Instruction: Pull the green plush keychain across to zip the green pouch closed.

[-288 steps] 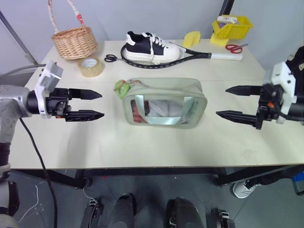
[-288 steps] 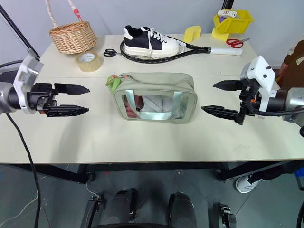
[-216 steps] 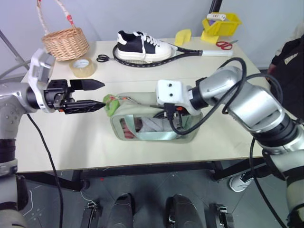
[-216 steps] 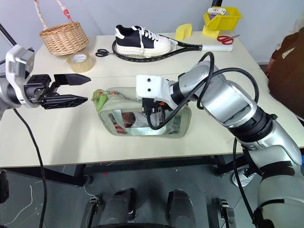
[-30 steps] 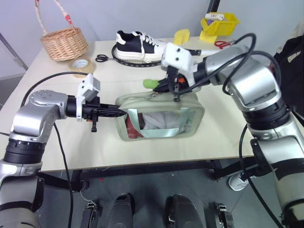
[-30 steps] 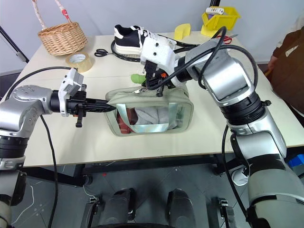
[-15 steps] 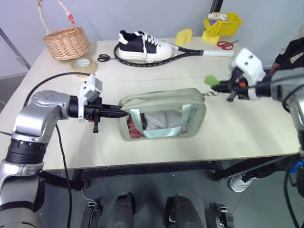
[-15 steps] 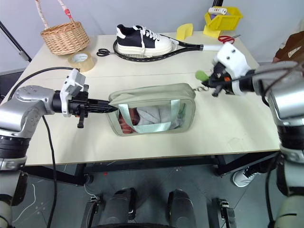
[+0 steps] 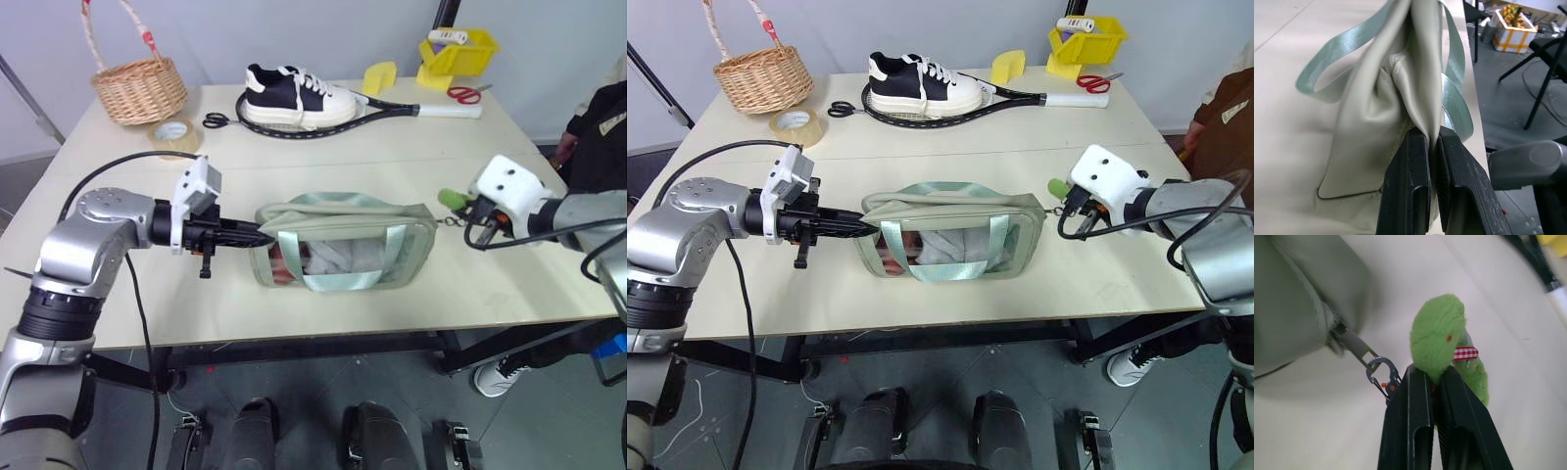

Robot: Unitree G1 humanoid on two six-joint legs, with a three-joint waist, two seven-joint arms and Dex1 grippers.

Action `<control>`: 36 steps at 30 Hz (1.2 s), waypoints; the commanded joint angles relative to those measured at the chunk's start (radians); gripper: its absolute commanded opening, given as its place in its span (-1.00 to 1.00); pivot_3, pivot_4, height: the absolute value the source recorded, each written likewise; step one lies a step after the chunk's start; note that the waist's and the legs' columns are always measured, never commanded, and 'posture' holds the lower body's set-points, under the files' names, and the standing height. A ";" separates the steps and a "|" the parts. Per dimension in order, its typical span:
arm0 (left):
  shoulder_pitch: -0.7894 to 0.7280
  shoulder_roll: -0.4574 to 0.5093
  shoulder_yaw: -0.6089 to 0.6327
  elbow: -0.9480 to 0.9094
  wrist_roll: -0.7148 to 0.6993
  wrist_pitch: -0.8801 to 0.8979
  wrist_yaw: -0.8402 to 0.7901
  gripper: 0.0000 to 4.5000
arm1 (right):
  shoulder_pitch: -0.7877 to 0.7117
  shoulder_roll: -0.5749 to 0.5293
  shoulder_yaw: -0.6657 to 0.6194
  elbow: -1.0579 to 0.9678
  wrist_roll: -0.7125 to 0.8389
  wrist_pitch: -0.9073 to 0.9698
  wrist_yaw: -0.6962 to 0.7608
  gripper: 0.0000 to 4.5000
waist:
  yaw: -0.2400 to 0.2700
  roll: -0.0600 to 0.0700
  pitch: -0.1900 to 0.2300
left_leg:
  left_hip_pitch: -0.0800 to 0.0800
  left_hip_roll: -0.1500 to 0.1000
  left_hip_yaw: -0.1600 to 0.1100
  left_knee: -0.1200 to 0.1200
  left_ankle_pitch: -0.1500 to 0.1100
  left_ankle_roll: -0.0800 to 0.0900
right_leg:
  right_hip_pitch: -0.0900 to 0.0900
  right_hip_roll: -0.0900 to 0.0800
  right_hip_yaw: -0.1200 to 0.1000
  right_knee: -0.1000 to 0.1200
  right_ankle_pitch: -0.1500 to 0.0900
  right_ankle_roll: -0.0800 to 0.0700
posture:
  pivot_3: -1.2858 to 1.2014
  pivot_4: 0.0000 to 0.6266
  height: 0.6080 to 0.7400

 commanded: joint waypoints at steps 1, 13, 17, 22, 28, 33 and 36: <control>0.030 0.065 0.065 0.005 -0.004 0.028 0.005 -1.00 | -0.001 -0.073 -0.069 0.184 -0.131 0.028 -0.117 -0.98 | 0.004 0.000 0.000 | 0.000 0.000 0.000 0.000 0.000 0.000 | 0.000 0.000 0.000 0.000 0.000 0.000 | 0.03 -0.52 1.00; 0.042 0.077 0.068 -0.021 -0.031 0.044 0.032 -1.00 | 0.185 -0.122 -0.019 0.043 -0.093 0.061 -0.054 -0.98 | 0.005 0.000 0.000 | 0.000 0.000 0.000 0.000 0.000 0.000 | 0.000 0.000 0.000 -0.001 0.000 0.000 | 0.03 -0.52 1.00; 0.030 0.078 0.061 -0.016 -0.034 0.045 0.036 -1.00 | 0.158 -0.011 0.015 -0.056 -0.041 0.114 -0.076 -0.98 | -0.001 0.000 0.000 | 0.000 0.000 0.000 0.000 0.000 0.000 | 0.000 0.000 0.000 -0.001 0.000 0.000 | 0.03 -0.52 1.00; 0.021 0.074 0.055 -0.013 -0.039 0.042 0.043 -1.00 | 0.135 0.095 0.070 -0.139 -0.038 0.184 -0.097 -0.98 | -0.014 -0.001 -0.001 | 0.001 0.000 0.000 -0.001 0.000 0.000 | 0.000 0.000 0.000 -0.001 0.000 0.000 | 0.03 -0.52 1.00; 0.015 0.063 0.051 -0.010 -0.037 0.035 0.048 -1.00 | 0.114 0.113 0.078 -0.167 -0.035 0.221 -0.083 -0.69 | -0.018 -0.001 -0.001 | 0.000 0.000 0.000 -0.001 0.000 0.000 | 0.000 0.000 0.000 -0.001 0.000 0.000 | 0.03 -0.52 1.00; 0.007 0.052 0.047 -0.007 -0.037 0.026 0.044 -1.00 | 0.083 0.091 -0.005 -0.179 0.032 0.284 -0.021 0.33 | -0.017 -0.001 -0.001 | 0.000 0.000 0.000 -0.001 0.000 0.000 | 0.000 0.000 0.000 -0.001 0.000 0.000 | 0.03 -0.52 1.00; 0.000 0.046 0.043 -0.002 -0.032 0.016 0.040 -1.00 | 0.060 0.080 -0.062 -0.162 0.062 0.299 0.001 0.98 | -0.017 -0.001 -0.001 | 0.000 0.000 0.000 -0.001 0.000 0.000 | 0.000 0.000 0.000 -0.001 0.000 0.000 | 0.03 -0.52 1.00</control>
